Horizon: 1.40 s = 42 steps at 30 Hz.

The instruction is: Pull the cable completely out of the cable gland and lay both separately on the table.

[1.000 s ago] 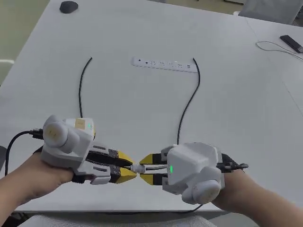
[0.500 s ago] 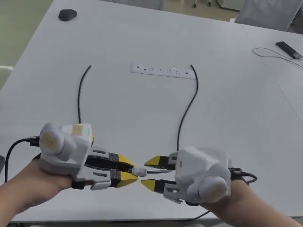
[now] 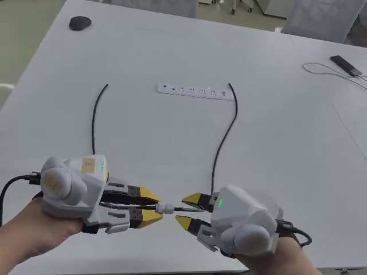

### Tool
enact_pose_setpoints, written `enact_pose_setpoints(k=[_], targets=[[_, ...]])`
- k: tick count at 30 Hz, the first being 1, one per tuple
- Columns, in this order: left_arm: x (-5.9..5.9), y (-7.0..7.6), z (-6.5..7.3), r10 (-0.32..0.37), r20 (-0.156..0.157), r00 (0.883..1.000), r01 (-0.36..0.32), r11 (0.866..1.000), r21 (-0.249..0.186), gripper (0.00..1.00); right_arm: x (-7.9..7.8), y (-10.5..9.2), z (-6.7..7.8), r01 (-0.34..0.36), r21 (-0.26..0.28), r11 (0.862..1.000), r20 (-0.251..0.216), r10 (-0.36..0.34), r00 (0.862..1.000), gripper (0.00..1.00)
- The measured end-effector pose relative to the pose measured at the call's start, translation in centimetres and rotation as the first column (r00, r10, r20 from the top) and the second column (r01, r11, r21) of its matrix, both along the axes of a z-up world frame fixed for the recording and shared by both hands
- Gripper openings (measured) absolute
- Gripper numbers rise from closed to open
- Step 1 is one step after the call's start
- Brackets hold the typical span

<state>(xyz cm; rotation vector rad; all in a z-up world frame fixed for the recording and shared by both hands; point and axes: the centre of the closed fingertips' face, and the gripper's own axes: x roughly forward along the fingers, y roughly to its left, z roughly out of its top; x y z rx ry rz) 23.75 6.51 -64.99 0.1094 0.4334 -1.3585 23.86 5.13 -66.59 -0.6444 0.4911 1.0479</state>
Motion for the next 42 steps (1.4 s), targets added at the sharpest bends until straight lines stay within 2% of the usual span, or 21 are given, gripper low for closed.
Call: enact_pose_setpoints(k=[2,7,11,16,19,22,33,35,37,40,42], targets=[[0.0,-0.2,0.2,0.004,0.005,1.0,-0.004,1.0,-0.008,0.15,0.3,-0.3,-0.1,0.023,-0.034,0.999,0.048,-0.021,0.999,0.08],[0.0,-0.3,0.3,0.014,0.02,1.0,-0.014,1.0,0.007,0.15,0.4,-0.4,0.4,0.066,-0.024,0.998,0.085,-0.064,0.994,0.03],[-0.1,-0.5,0.2,0.024,0.013,1.0,-0.024,1.0,0.007,0.15,0.4,-0.5,0.4,0.077,-0.034,0.996,0.105,-0.073,0.992,0.02],[-0.3,-0.7,0.1,0.029,0.015,0.999,-0.029,0.999,0.012,0.15,0.1,-0.7,0.2,0.046,-0.063,0.997,0.129,-0.038,0.991,0.02],[-0.5,-0.7,-0.1,0.029,0.012,1.0,-0.03,0.999,0.02,0.15,0.0,-0.8,0.1,0.046,-0.054,0.997,0.106,-0.04,0.994,0.01],[-0.4,-0.7,-0.1,0.044,-0.001,0.999,-0.044,0.999,0.015,0.15,0.0,-0.7,0.1,0.042,-0.057,0.998,0.106,-0.036,0.994,0.0],[-0.3,-1.0,0.5,0.056,0.025,0.998,-0.057,0.998,0.024,0.15,0.5,-1.1,0.4,0.024,-0.032,0.999,0.077,-0.022,0.997,0.0],[-0.2,-1.1,0.6,0.057,0.029,0.998,-0.057,0.998,0.025,0.15,0.5,-1.2,0.5,0.03,-0.022,0.999,0.071,-0.029,0.997,0.0],[-0.1,-1.1,0.8,0.058,0.033,0.998,-0.059,0.998,0.027,0.15,0.7,-1.7,0.3,0.045,-0.035,0.998,0.07,-0.042,0.997,0.0],[0.1,-1.0,1.2,0.066,0.032,0.997,-0.067,0.998,0.016,0.15,1.5,-3.1,0.3,0.103,-0.011,0.995,0.042,-0.102,0.994,0.0],[0.3,-1.0,1.4,0.071,0.032,0.997,-0.072,0.997,0.012,0.15,1.9,-3.9,0.2,0.117,-0.01,0.993,0.036,-0.116,0.993,0.0]])
